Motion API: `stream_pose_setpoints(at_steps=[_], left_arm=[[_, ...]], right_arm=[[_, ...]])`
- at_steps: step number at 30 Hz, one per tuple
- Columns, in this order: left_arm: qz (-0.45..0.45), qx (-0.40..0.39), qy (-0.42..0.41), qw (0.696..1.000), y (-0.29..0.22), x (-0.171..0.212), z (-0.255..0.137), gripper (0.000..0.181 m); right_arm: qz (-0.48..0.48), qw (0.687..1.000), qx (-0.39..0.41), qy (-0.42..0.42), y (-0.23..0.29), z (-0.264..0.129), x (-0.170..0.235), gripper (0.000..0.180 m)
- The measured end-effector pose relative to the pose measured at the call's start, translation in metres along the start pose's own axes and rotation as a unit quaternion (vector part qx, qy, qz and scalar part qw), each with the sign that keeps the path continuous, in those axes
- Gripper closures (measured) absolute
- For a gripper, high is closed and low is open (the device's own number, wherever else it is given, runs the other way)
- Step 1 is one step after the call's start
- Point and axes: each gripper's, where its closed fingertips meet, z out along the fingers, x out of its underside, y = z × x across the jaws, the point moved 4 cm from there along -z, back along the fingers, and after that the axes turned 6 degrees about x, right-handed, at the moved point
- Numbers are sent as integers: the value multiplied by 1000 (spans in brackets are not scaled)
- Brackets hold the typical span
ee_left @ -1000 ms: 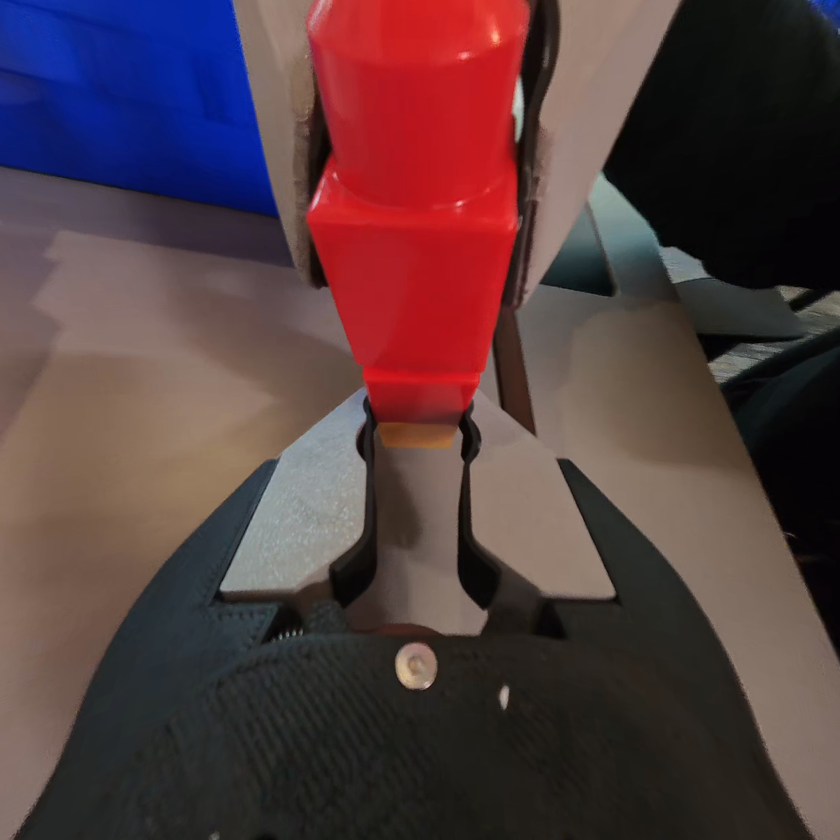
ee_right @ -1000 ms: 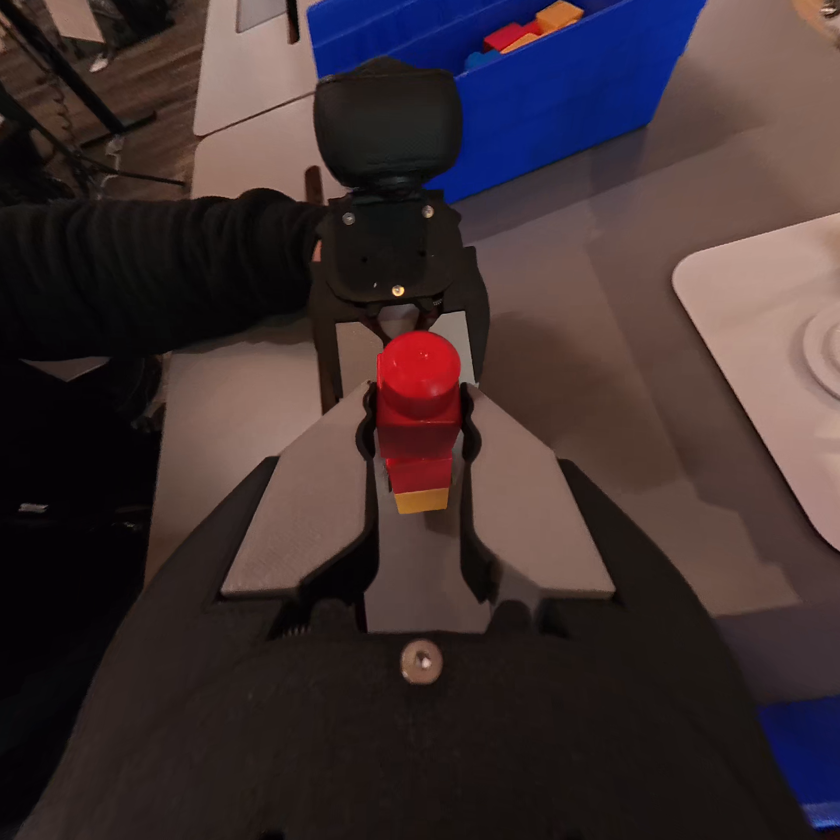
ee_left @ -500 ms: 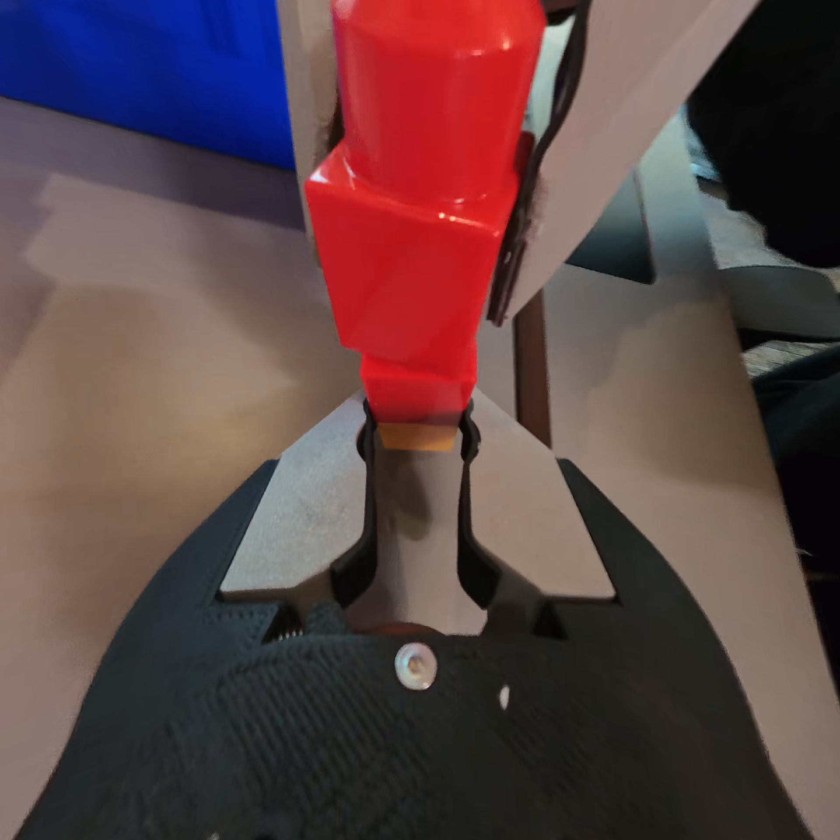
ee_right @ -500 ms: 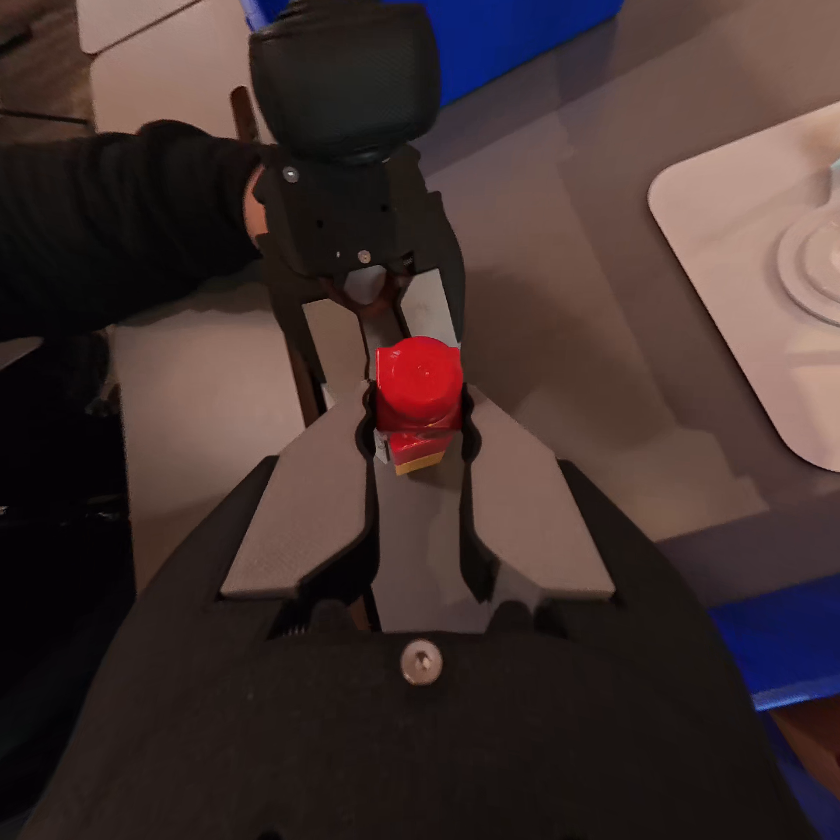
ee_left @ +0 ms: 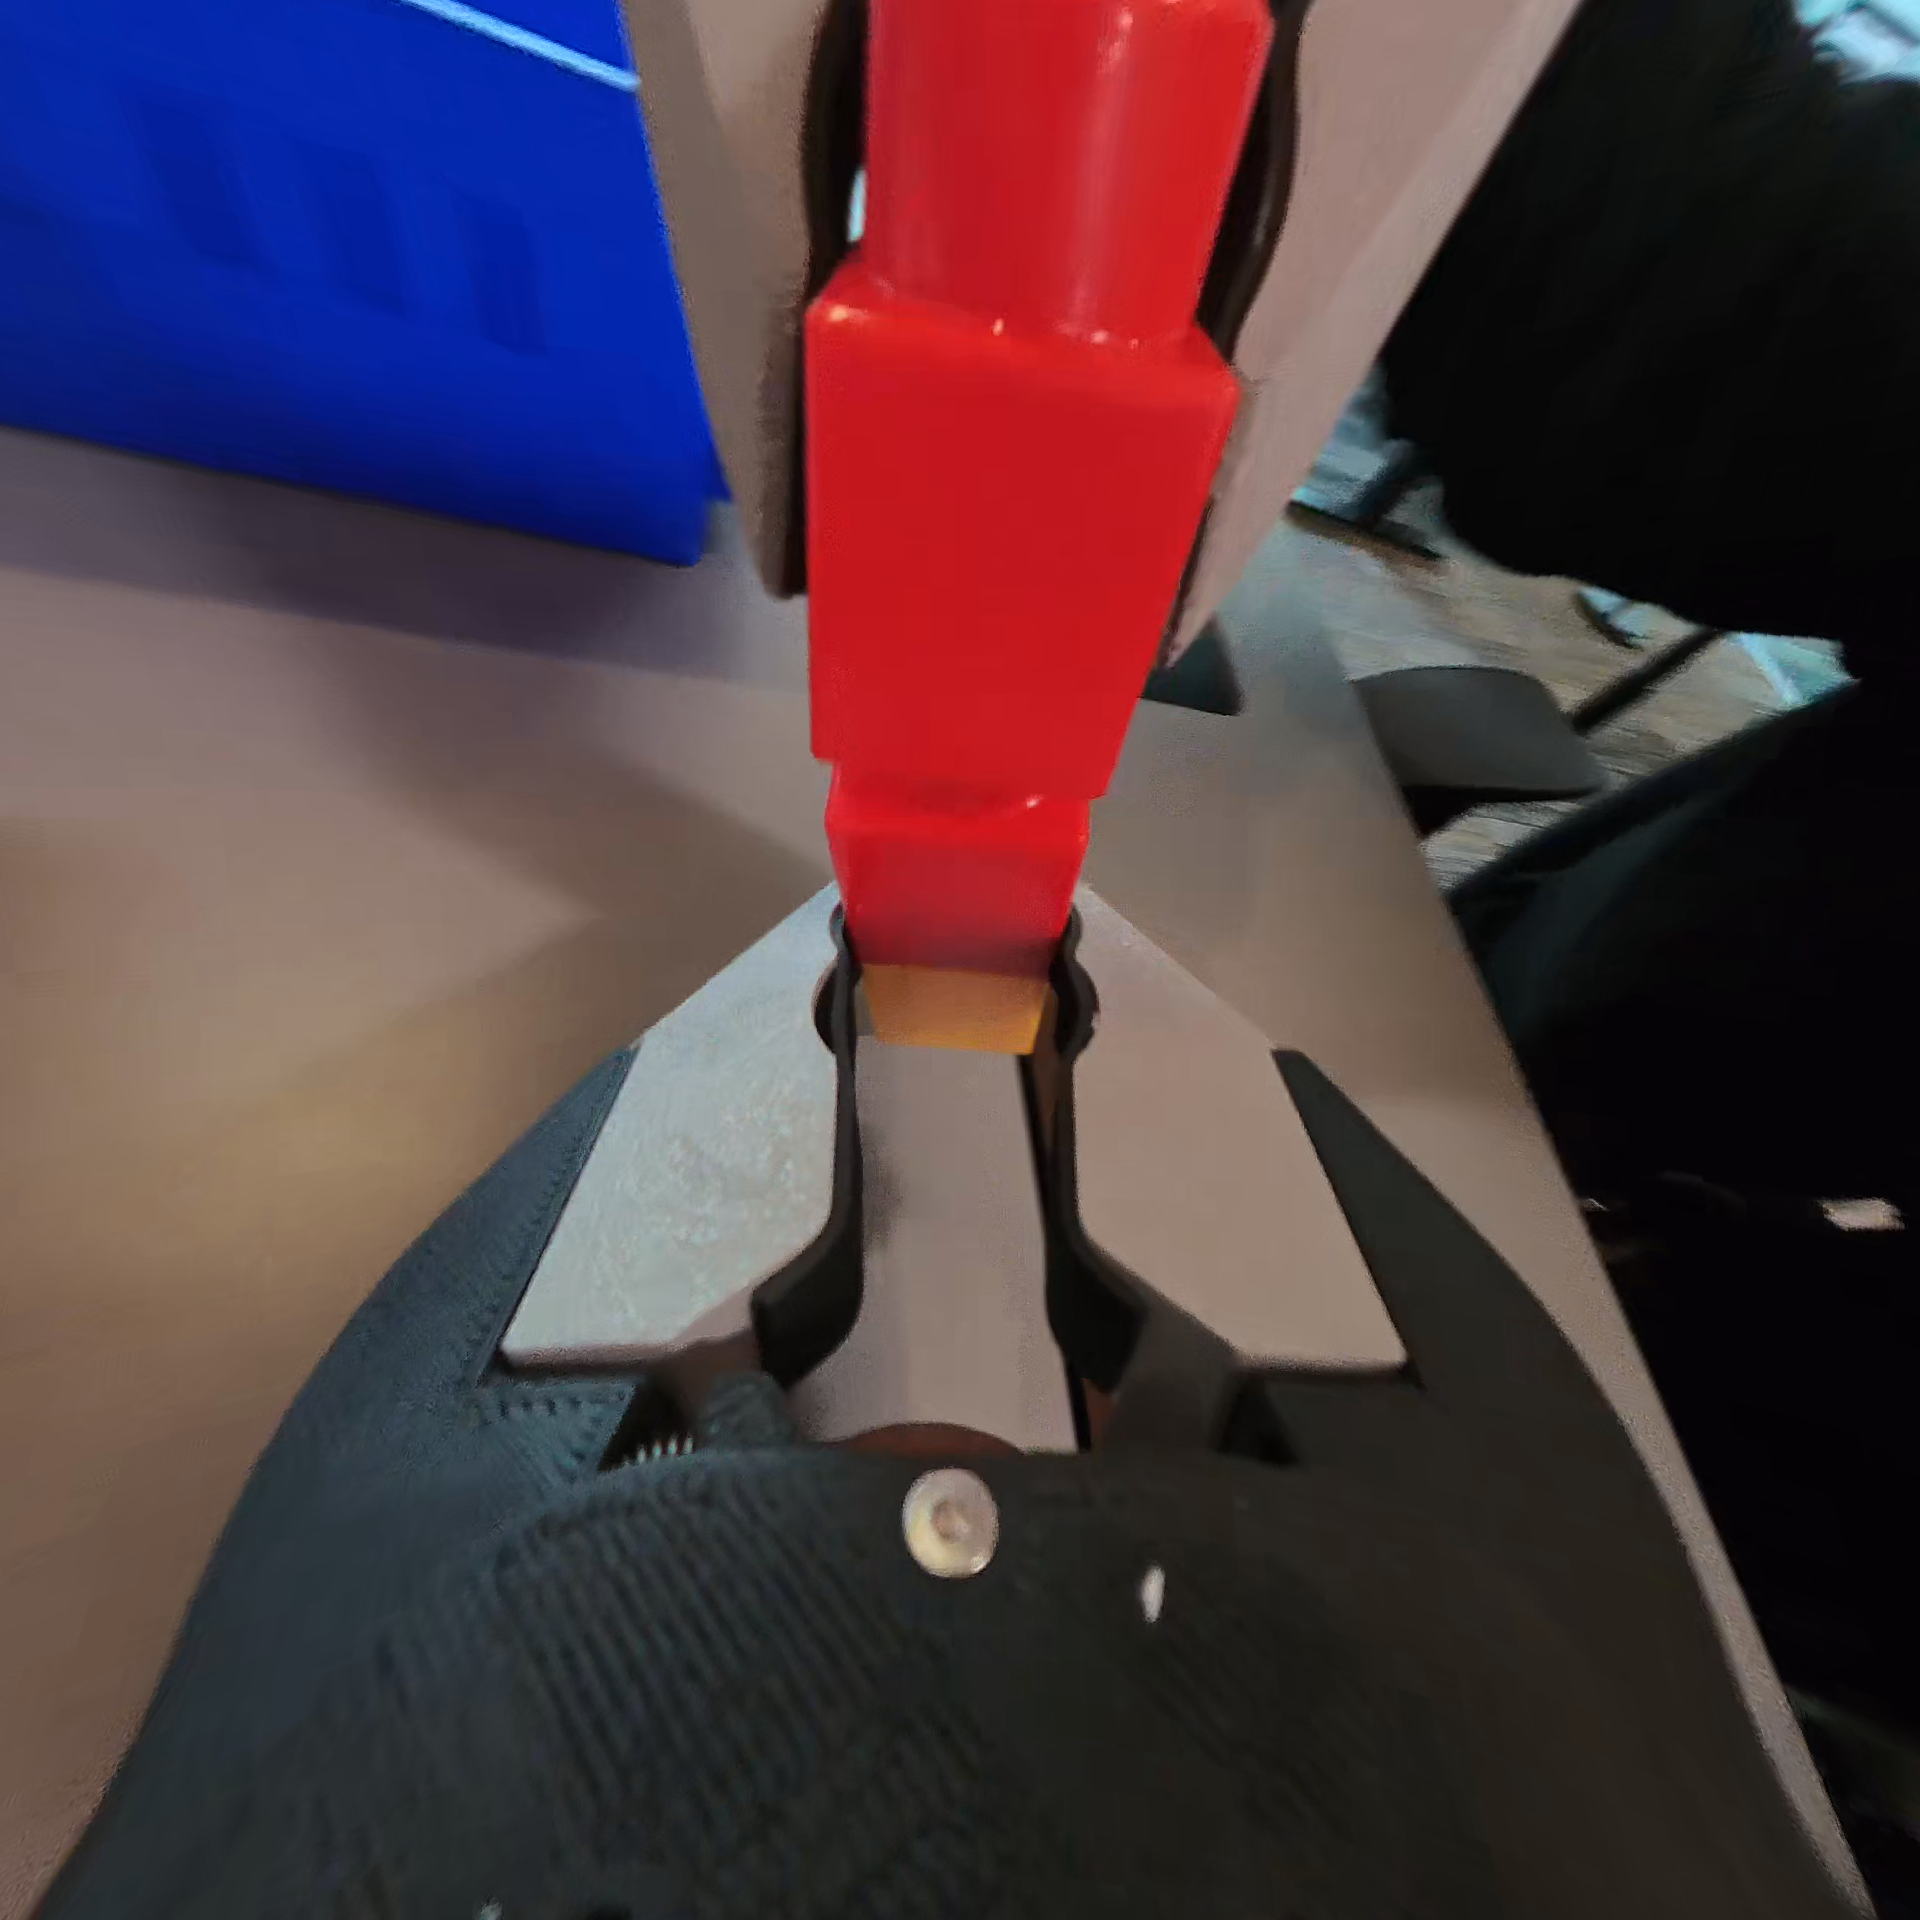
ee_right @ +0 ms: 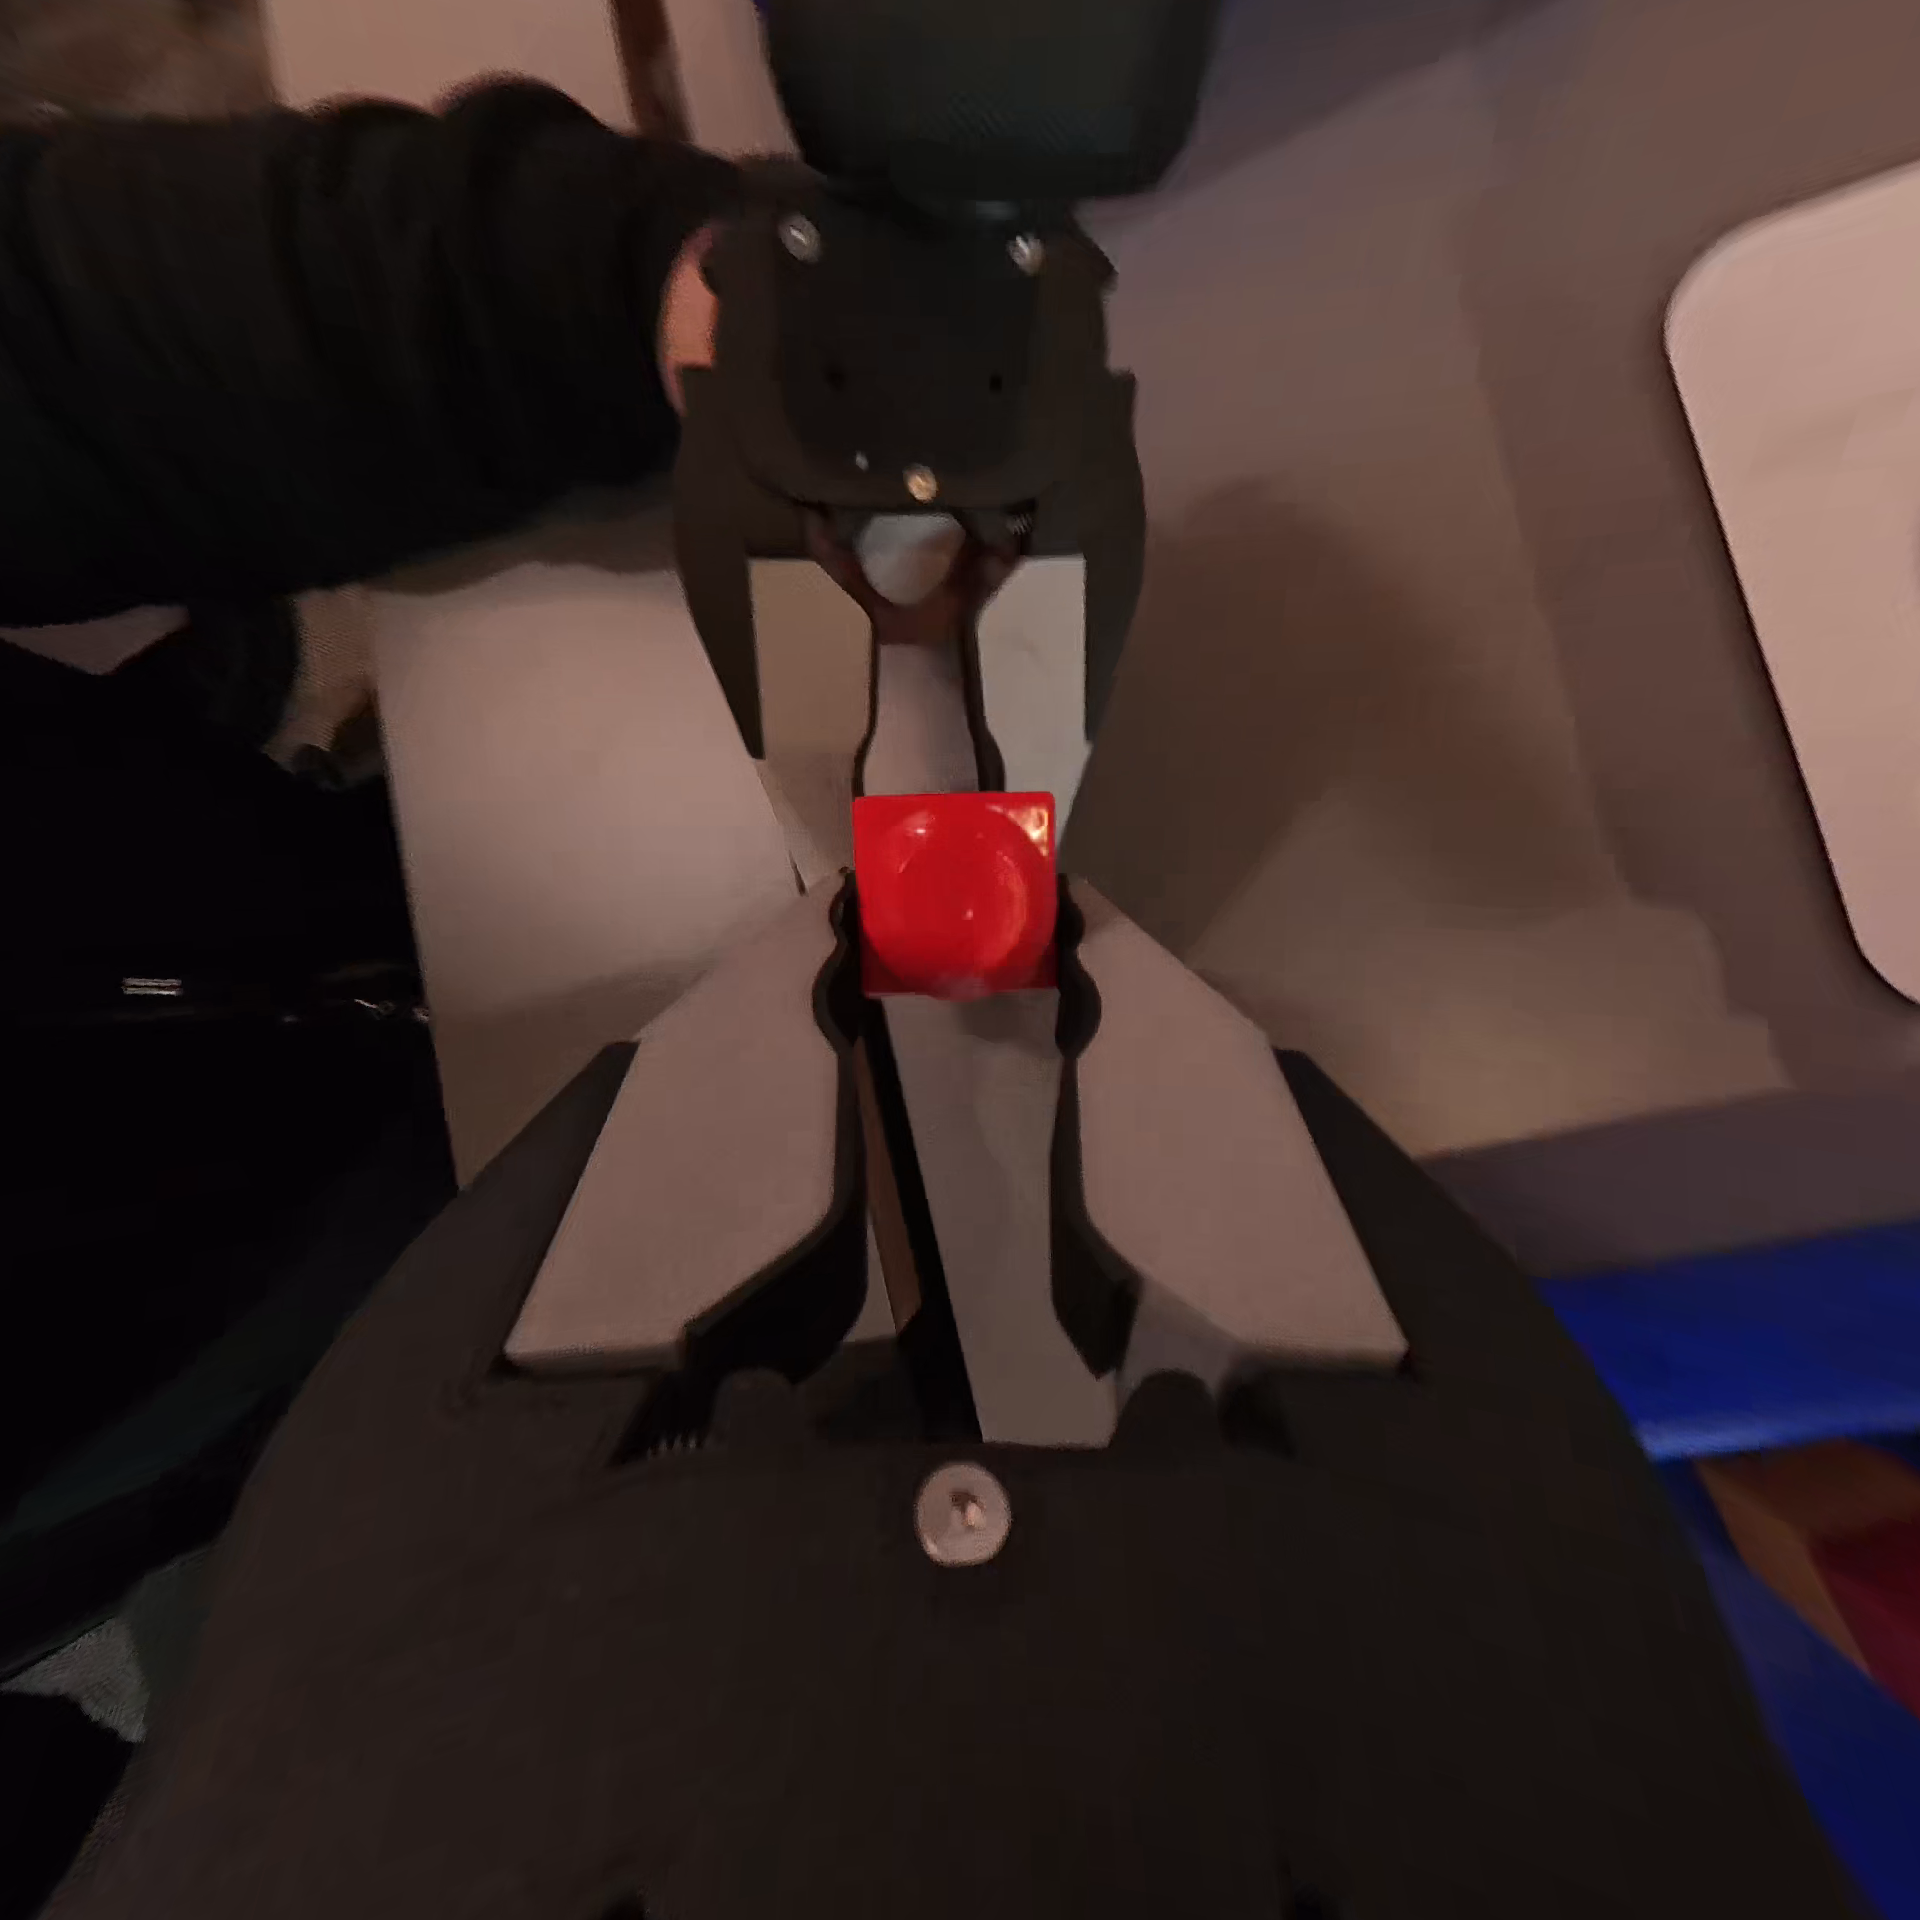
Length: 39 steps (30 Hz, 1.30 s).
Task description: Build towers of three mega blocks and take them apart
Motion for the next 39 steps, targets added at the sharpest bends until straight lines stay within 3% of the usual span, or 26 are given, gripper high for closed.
stream_pose_setpoints(at_steps=[3, 6, 9, 15, 19, 25, 30, 33, 36, 39], left_arm=[[-19, -75, 20, 997, 18, 3, 0, 148], [-22, -80, 39, 996, 18, 8, 4, 147], [-25, -57, 24, 998, 14, 6, 3, 147], [-22, 17, -45, 999, -2, -9, -6, 147], [-31, 38, -56, 997, -6, -11, -9, 147], [-21, 49, -43, 998, -10, -8, -7, 147], [23, 92, -47, 994, -30, -12, -7, 147], [30, 126, -62, 990, -39, -15, -8, 147], [27, 129, -56, 990, -41, -16, -4, 147], [7, 96, -50, 994, -33, -17, 1, 147]], right_arm=[[16, 995, 68, 75, -15, 3, 15, 145], [14, 993, 81, 90, -15, 10, 17, 146], [15, 995, 78, 57, -14, 10, 10, 146], [58, 995, -9, -81, -6, -2, -9, 146], [67, 989, -12, -132, -5, -2, -13, 146], [79, 986, -8, -146, -1, 3, -12, 146], [140, 969, -133, -155, 11, -3, -10, 146], [124, 962, -178, -165, 19, -11, -8, 146], [89, 968, -170, -160, 23, -13, -5, 146], [45, 987, -92, -127, 20, -13, 0, 146]])
